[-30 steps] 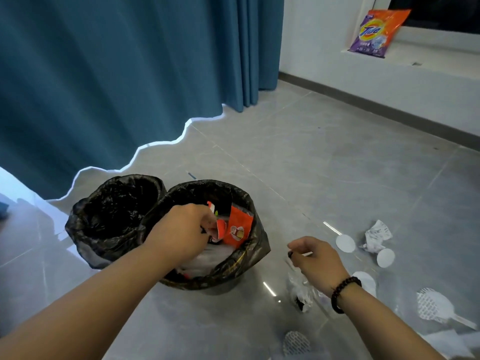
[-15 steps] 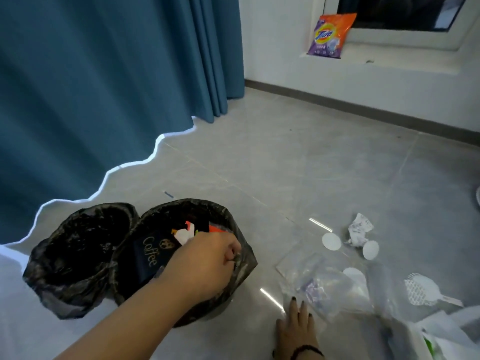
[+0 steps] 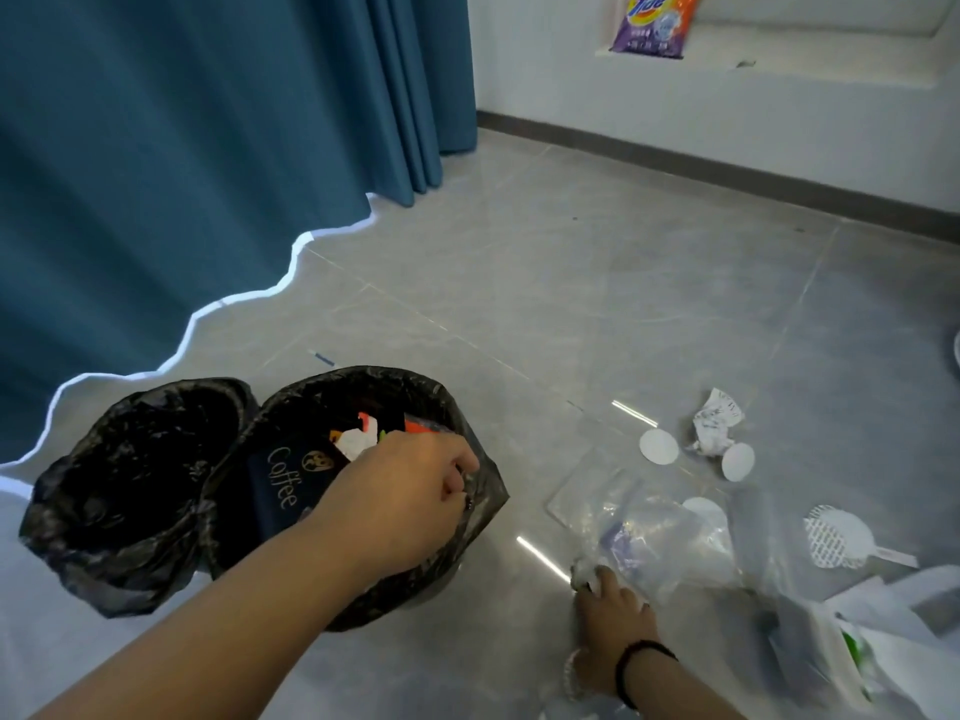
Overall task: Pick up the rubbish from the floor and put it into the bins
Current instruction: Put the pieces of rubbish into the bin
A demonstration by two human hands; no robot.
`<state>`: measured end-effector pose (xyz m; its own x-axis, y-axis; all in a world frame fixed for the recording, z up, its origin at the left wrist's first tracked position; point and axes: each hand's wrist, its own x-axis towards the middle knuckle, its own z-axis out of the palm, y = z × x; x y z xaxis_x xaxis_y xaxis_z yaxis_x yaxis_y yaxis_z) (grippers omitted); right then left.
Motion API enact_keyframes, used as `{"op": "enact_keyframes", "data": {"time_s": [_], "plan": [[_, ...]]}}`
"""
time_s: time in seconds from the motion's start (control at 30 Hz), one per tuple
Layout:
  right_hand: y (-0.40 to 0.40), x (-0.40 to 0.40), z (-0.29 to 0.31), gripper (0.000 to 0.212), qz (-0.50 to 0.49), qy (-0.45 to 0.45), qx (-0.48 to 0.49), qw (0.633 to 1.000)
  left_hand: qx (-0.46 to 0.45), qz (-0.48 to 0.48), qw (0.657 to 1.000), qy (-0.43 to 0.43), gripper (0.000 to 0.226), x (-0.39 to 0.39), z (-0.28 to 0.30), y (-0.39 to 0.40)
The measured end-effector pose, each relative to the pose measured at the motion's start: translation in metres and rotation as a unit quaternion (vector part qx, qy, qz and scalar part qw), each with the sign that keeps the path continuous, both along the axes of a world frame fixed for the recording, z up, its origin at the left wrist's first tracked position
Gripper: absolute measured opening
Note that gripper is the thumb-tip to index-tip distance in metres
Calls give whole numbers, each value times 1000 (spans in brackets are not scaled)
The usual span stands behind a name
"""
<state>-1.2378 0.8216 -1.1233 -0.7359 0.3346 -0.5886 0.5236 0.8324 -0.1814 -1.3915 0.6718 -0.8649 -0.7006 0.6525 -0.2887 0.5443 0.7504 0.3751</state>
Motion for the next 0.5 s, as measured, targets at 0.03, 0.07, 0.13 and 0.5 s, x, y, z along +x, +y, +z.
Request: {"op": "enact_keyframes", "data": {"time_s": [0.03, 0.07, 0.13, 0.5], "plan": [[4, -2, 2, 65, -4, 54, -15, 998, 1, 3, 1000, -4, 30, 0, 0, 0], [9, -4, 7, 51, -13, 107, -34, 994, 0, 3, 1000, -9, 30, 0, 0, -1], [19, -13, 18, 39, -50, 180, -79, 979, -5, 6, 1000, -16, 30, -1, 1, -4], [45, -29, 189, 21, -294, 341, -422, 787, 0, -41, 997, -64, 42, 16, 19, -2]]}}
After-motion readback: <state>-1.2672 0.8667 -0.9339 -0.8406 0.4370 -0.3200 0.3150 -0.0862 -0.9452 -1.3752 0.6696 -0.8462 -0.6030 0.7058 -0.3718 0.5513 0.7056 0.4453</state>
